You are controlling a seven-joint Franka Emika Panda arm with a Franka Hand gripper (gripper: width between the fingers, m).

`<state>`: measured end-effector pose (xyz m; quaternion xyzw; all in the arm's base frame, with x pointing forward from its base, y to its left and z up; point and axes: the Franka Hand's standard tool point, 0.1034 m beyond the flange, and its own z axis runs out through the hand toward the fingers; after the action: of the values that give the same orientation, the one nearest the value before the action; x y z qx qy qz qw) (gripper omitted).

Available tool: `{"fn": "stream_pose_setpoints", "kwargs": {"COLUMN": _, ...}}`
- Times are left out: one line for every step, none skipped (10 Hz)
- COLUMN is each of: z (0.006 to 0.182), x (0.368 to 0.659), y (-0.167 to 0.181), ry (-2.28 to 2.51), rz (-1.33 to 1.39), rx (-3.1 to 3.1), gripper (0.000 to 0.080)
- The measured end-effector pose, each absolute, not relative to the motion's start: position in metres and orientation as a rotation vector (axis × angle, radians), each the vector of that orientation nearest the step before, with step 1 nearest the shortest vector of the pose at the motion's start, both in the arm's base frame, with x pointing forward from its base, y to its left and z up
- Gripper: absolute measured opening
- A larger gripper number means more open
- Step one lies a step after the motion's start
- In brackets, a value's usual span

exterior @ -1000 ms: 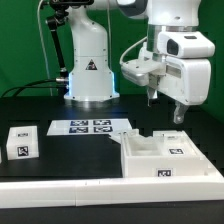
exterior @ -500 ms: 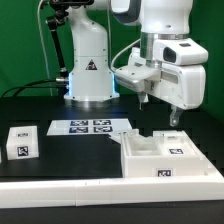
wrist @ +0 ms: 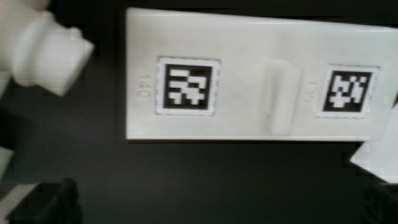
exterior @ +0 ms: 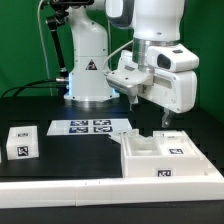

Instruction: Assemble cabinet

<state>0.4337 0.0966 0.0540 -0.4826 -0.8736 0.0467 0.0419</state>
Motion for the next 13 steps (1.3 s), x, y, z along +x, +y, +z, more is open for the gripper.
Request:
{"fn": "stream_pose_setpoints", "kwargs": {"z": 0.052, "x": 0.431, "y": 0.093, "ry": -2.684, "rz": 0.162, "rx": -1.425, "gripper": 0.0796}}
{"fn": "stream_pose_setpoints", "kwargs": {"z": 0.049, "x": 0.427, "y": 0.089, "ry": -2.668, "rz": 0.200, "rx": -1.394, "gripper": 0.0796}}
{"fn": "stream_pose_setpoints", "kwargs": {"z": 0.048, "x": 0.428, "y": 0.090, "ry": -2.664, "rz": 0.196, "rx": -1.405, "gripper": 0.0796}}
{"fn": "stream_pose_setpoints", "kwargs": {"z": 0.048, "x": 0.428, "y": 0.089, "ry": -2.662, "rz": 0.197, "rx": -1.405, "gripper": 0.0796}}
{"fn": "stream_pose_setpoints", "kwargs": {"z": 0.047, "x": 0.427, "y": 0.089, "ry": -2.661, "rz": 0.197, "rx": -1.405, "gripper": 0.0796}}
{"fn": "stream_pose_setpoints", "kwargs": {"z": 0.047, "x": 0.427, "y": 0.088, "ry": -2.661, "rz": 0.198, "rx": -1.402, "gripper": 0.0796}}
{"fn": "stream_pose_setpoints", "kwargs": {"z": 0.042, "x": 0.425, "y": 0.083, "ry": -2.679, "rz": 0.198, "rx": -1.336, "gripper": 0.0796}}
{"fn": "stream_pose_setpoints", "kwargs": {"z": 0.038, "x": 0.423, "y": 0.078, "ry": -2.672, "rz": 0.201, "rx": -1.323, "gripper": 0.0796}}
{"fn": "stream_pose_setpoints", "kwargs": {"z": 0.036, "x": 0.421, "y": 0.078, "ry": -2.667, "rz": 0.203, "rx": -1.321, "gripper": 0.0796}}
{"fn": "stream_pose_setpoints", "kwargs": {"z": 0.036, "x": 0.421, "y": 0.078, "ry": -2.664, "rz": 0.205, "rx": -1.324, "gripper": 0.0796}}
{"fn": "stream_pose_setpoints", "kwargs": {"z": 0.036, "x": 0.422, "y": 0.078, "ry": -2.667, "rz": 0.195, "rx": -1.331, "gripper": 0.0796}}
{"fn": "stream_pose_setpoints", "kwargs": {"z": 0.035, "x": 0.423, "y": 0.077, "ry": -2.669, "rz": 0.180, "rx": -1.342, "gripper": 0.0796}}
{"fn": "stream_pose_setpoints", "kwargs": {"z": 0.035, "x": 0.422, "y": 0.076, "ry": -2.663, "rz": 0.188, "rx": -1.344, "gripper": 0.0796}}
